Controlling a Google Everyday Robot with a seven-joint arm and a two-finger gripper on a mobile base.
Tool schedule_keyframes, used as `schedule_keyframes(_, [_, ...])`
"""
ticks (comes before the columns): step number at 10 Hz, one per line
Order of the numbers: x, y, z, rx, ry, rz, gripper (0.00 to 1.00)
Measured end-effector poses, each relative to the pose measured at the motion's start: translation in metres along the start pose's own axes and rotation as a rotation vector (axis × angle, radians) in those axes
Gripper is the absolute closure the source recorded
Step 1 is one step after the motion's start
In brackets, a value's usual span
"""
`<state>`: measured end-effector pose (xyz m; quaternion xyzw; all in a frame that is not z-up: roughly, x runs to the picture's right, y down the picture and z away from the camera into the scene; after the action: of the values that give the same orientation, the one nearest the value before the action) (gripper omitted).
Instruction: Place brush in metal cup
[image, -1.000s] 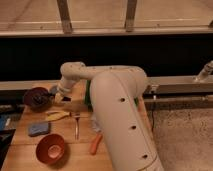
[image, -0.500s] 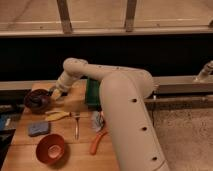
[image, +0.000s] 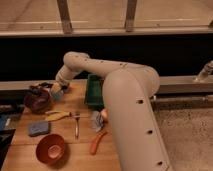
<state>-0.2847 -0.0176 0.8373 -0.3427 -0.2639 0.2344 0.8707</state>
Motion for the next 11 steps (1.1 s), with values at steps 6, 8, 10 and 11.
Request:
schedule_keyframes(6, [0.026,-0.075,-0.073,0.193,0.011,0.143,1.0])
schedule_keyframes(8, [0.038,-0.088,-0.089,0.233,0.012,0.191,1.0])
schedule_keyframes(10, [0.052,-0.093,-0.086,0.241,0.018,0.251,1.0])
schedule_keyframes(11, [0.063,-0.096,-0.084,0.241,0.022,0.273,1.0])
